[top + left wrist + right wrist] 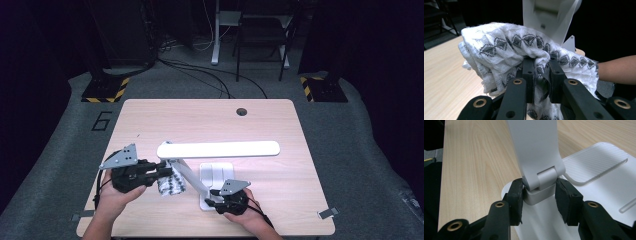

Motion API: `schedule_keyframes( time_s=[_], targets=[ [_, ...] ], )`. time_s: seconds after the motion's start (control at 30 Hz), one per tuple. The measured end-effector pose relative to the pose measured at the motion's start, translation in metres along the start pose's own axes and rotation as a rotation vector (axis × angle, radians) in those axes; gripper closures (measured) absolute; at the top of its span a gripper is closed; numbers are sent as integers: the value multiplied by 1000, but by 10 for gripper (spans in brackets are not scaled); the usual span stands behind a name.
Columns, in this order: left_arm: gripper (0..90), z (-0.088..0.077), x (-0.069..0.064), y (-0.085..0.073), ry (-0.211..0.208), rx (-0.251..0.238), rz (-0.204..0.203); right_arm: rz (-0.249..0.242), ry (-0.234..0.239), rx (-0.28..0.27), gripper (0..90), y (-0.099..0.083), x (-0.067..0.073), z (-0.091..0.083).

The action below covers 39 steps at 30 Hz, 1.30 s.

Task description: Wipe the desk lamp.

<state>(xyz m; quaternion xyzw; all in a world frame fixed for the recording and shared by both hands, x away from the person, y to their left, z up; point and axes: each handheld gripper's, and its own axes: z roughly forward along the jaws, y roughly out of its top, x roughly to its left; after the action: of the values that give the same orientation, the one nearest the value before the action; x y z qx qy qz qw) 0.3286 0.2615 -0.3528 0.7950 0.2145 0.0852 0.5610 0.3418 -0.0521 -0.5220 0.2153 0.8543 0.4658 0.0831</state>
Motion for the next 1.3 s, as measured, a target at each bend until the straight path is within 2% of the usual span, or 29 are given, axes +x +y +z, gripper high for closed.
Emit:
schedule_keyframes(
  time_s=[0.1, 0.27, 0.3, 0.43, 0.67, 0.8, 1.07, 1.13, 1.2, 1.23, 1.3],
  targets=[
    [795, 9, 1, -12, -15, 2, -24, -2, 0, 0, 588, 0, 0, 0],
    [795, 17, 3, -22, -12, 3, -28, -4, 2, 4, 587, 0, 0, 0],
    [795, 21, 2, -28, -15, 2, -43, -3, 1, 4, 588, 0, 0, 0],
    [795, 28, 3, -39, -28, 9, -54, -5, -2, 1, 587, 0, 0, 0],
    [792, 38, 2, -50, -32, 26, -46, -3, -3, -2, 587, 0, 0, 0],
    [792, 43, 5, -57, -49, 29, -51, -5, -2, 0, 587, 0, 0, 0],
    [788, 50, 9, -71, -23, 25, -54, -8, -6, 3, 585, 0, 1, 0],
    [788, 50, 12, -75, -19, 22, -63, -21, -6, 6, 579, 1, 0, 0],
    [787, 51, 15, -79, -15, 21, -74, -23, -5, 7, 558, 1, 0, 0],
    [786, 53, 18, -84, -6, 8, -91, -13, -4, 9, 508, 1, 1, 0],
    [787, 55, 20, -88, 2, 16, -93, -11, -15, 14, 470, 1, 1, 0]
  ],
)
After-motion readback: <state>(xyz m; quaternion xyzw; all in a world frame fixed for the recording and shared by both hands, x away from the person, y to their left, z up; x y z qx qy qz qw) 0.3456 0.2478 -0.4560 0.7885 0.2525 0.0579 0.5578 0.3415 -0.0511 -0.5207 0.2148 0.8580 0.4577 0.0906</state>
